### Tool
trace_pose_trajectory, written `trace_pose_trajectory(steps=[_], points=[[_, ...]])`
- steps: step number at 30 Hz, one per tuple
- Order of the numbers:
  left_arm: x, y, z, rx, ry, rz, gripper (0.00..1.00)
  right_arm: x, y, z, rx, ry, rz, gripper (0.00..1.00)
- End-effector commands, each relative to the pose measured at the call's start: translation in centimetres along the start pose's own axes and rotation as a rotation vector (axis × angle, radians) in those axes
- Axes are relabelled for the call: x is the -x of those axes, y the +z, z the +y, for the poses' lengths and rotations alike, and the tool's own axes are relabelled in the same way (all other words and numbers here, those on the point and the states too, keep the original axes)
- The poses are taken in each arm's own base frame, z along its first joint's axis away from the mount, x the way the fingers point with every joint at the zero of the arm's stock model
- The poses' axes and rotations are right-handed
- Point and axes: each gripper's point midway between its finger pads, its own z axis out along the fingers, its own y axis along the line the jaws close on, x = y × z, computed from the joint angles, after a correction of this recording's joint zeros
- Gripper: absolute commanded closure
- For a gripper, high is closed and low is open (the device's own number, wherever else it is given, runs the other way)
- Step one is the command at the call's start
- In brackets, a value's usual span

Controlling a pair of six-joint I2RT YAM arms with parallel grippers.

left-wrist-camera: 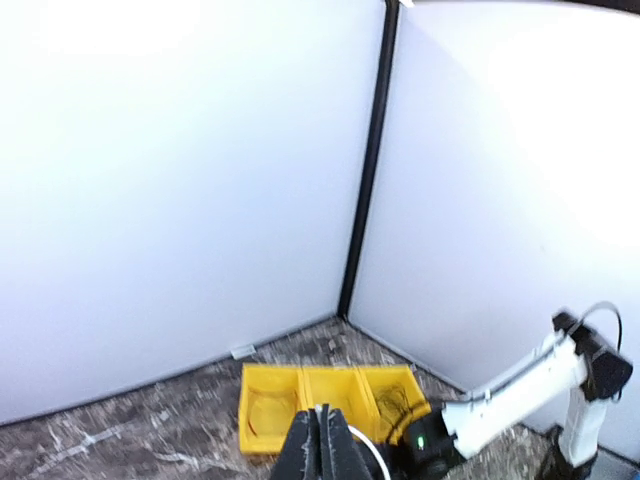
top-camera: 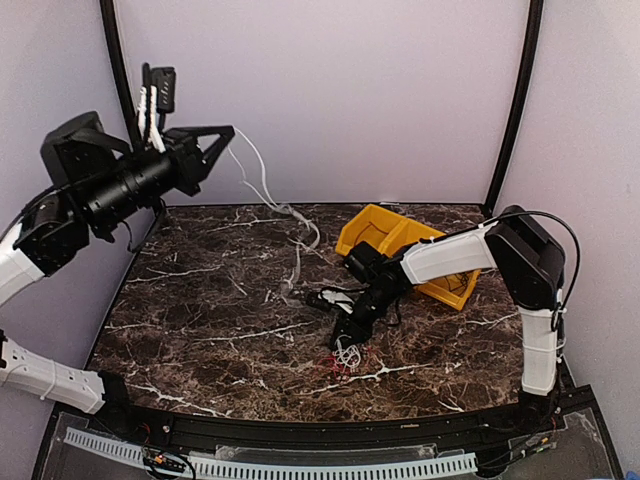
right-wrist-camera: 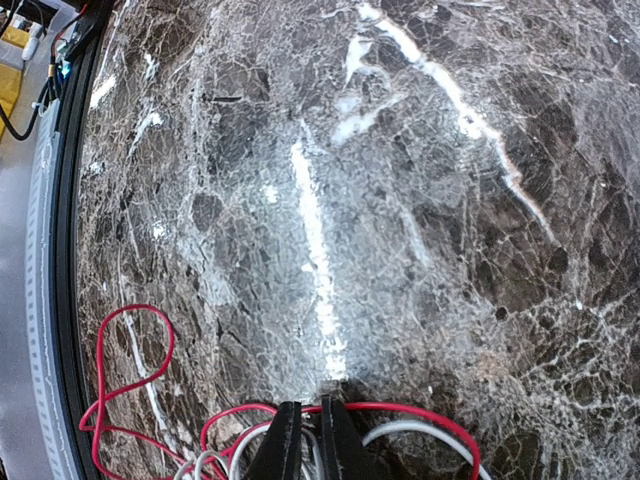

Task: Untangle the cables

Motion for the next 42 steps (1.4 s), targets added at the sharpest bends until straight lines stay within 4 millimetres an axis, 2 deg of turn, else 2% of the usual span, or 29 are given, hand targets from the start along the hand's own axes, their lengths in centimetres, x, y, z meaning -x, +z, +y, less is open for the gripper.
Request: trace_pose_trajectory(steps=[1, 4, 6, 7, 8, 9, 10, 11, 12, 13, 14, 15, 16, 17, 20, 24, 28, 32, 36, 40, 42], points=[[8.0, -4.2, 2.1, 0.139, 0.120, -0.111, 1.00, -4.4, 1.6, -1.2, -0.041, 0.079, 0.149, 0.90], [9.4, -5.3, 2.4, 0.148, 0.113, -0.138, 1.00, -4.4, 1.7, -1.2, -0.037, 0.079, 0.151, 0.91], [9.0, -5.5, 2.7, 0.163, 0.113, -0.136, 1.00, -4.5, 1.7, -1.3, -0.039, 0.079, 0.154, 0.91], [7.9, -5.2, 2.9, 0.170, 0.119, -0.114, 1.00, -4.5, 1.7, -1.3, -0.040, 0.079, 0.155, 0.91], [7.7, -5.2, 3.1, 0.179, 0.115, -0.117, 1.00, -4.5, 1.7, -1.3, -0.038, 0.079, 0.154, 0.91], [6.2, -4.7, 3.2, 0.182, 0.111, -0.090, 1.00, -4.5, 1.7, -1.2, -0.035, 0.079, 0.153, 0.91], [5.8, -4.7, 3.3, 0.181, 0.102, -0.091, 1.00, -4.4, 1.6, -1.1, -0.033, 0.076, 0.151, 0.91], [4.1, -4.2, 3.4, 0.183, 0.091, -0.060, 1.00, -4.3, 1.5, -1.0, -0.032, 0.072, 0.148, 0.90], [3.6, -4.0, 3.4, 0.180, 0.079, -0.060, 1.00, -4.2, 1.3, -0.9, -0.034, 0.064, 0.146, 0.89], [1.8, -3.6, 3.6, 0.182, 0.065, -0.028, 1.00, -3.9, 1.0, -0.8, -0.037, 0.053, 0.142, 0.89], [1.1, -3.4, 3.6, 0.180, 0.045, -0.022, 1.00, -3.6, 0.7, -0.7, -0.043, 0.041, 0.137, 0.87], [-0.7, -3.0, 3.8, 0.184, 0.048, 0.012, 1.00, -3.3, 0.3, -0.6, -0.050, 0.027, 0.129, 0.86], [-1.4, -2.9, 4.0, 0.190, 0.035, 0.014, 1.00, -2.9, -0.1, -0.4, -0.055, 0.010, 0.120, 0.84], [-3.7, -2.4, 4.4, 0.203, 0.044, 0.057, 1.00, -2.6, -0.6, -0.2, -0.060, -0.007, 0.110, 0.82], [-8.5, -1.7, 5.3, 0.239, 0.034, 0.137, 1.00, -1.5, -2.8, 0.6, -0.094, -0.051, 0.065, 0.74], [-13.6, -0.8, 5.9, 0.252, -0.004, 0.222, 1.00, -0.4, -6.1, 0.9, -0.163, -0.100, 0.001, 0.62], [-17.1, 0.1, 6.2, 0.234, -0.047, 0.269, 1.00, 0.8, -9.6, 1.0, -0.226, -0.140, -0.064, 0.57], [-19.8, 1.1, 6.1, 0.210, -0.077, 0.316, 1.00, 2.5, -12.9, 1.9, -0.268, -0.208, -0.132, 0.54], [-21.0, 2.0, 5.4, 0.172, -0.103, 0.334, 1.00, 5.4, -15.7, 3.3, -0.305, -0.285, -0.211, 0.53], [-21.9, 3.0, 4.7, 0.131, -0.121, 0.347, 1.00, 7.9, -16.5, 3.7, -0.344, -0.313, -0.268, 0.52], [-21.6, 3.5, 4.4, 0.120, -0.124, 0.343, 1.00, 9.2, -16.6, 3.9, -0.323, -0.301, -0.300, 0.51]])
